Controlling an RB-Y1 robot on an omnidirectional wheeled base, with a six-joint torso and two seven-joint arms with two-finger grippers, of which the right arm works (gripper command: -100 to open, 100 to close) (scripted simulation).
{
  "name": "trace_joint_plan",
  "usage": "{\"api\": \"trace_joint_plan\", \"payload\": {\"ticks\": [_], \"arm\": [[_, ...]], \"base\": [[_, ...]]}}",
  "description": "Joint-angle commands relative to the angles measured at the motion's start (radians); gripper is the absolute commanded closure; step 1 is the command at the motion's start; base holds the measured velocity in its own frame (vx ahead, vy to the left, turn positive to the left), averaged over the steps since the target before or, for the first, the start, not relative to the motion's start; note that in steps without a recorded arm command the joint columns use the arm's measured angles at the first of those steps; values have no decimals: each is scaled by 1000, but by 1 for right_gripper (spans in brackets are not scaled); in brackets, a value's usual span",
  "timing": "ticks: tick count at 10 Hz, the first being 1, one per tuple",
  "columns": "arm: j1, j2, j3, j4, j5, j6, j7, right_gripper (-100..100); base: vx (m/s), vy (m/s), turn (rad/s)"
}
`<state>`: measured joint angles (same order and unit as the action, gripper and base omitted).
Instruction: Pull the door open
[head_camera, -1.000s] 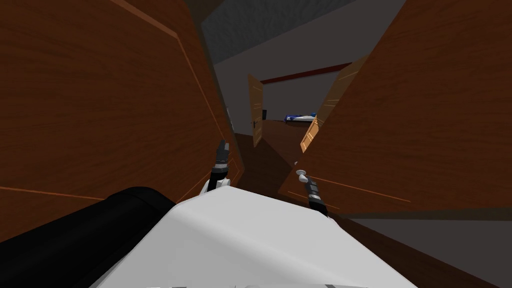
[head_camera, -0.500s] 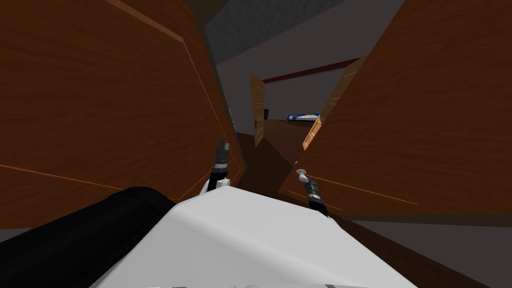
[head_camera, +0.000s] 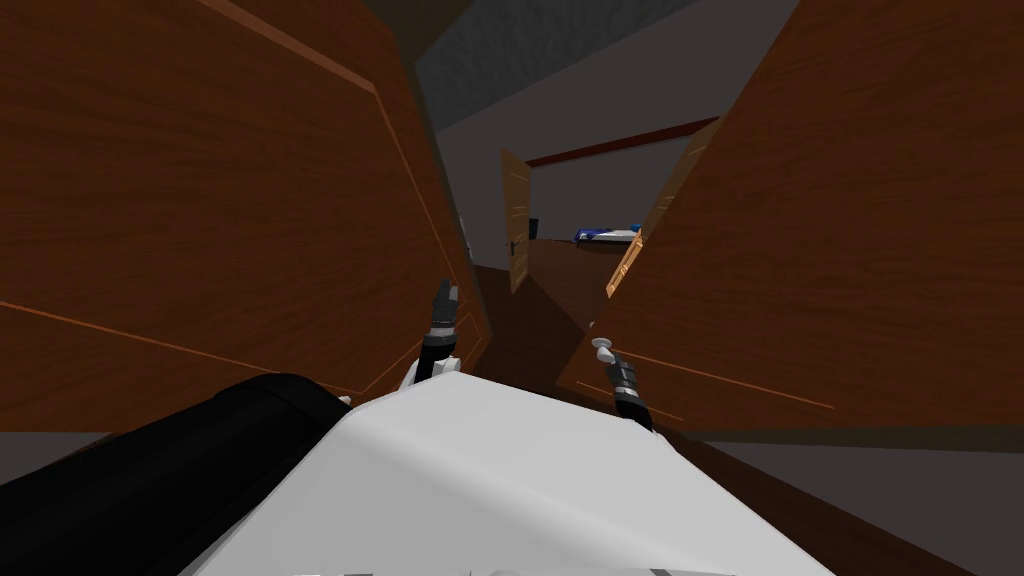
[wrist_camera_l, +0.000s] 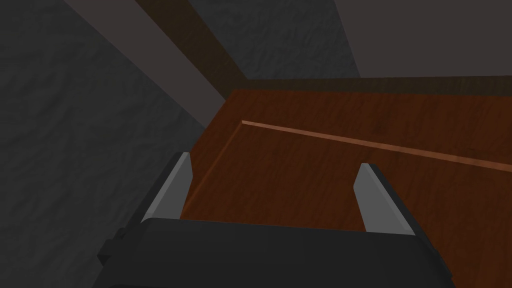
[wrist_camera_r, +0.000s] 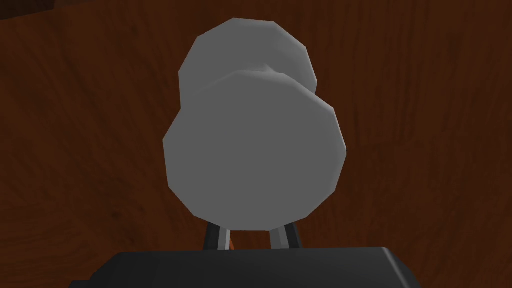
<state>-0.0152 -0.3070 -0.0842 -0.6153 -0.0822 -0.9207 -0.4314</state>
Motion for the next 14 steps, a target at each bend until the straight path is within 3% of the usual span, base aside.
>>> {"api": "trace_joint_plan", "payload": {"ticks": [1,3,10,11,14], "arm": [[9,15,15,-34,7,-9,-3,100],[9,15,15,-34,7,-9,-3,100],[-6,11,54,-26,-71,4,-194,100],[11,2,41,-29,-82,28,-210,-100],[6,10,55,-37,-106,37,-292,-100]], "base": [[1,9,-11],[4,1,2],[-41,-18,61],[-46,-43,-5],[-82,21,18]]}}
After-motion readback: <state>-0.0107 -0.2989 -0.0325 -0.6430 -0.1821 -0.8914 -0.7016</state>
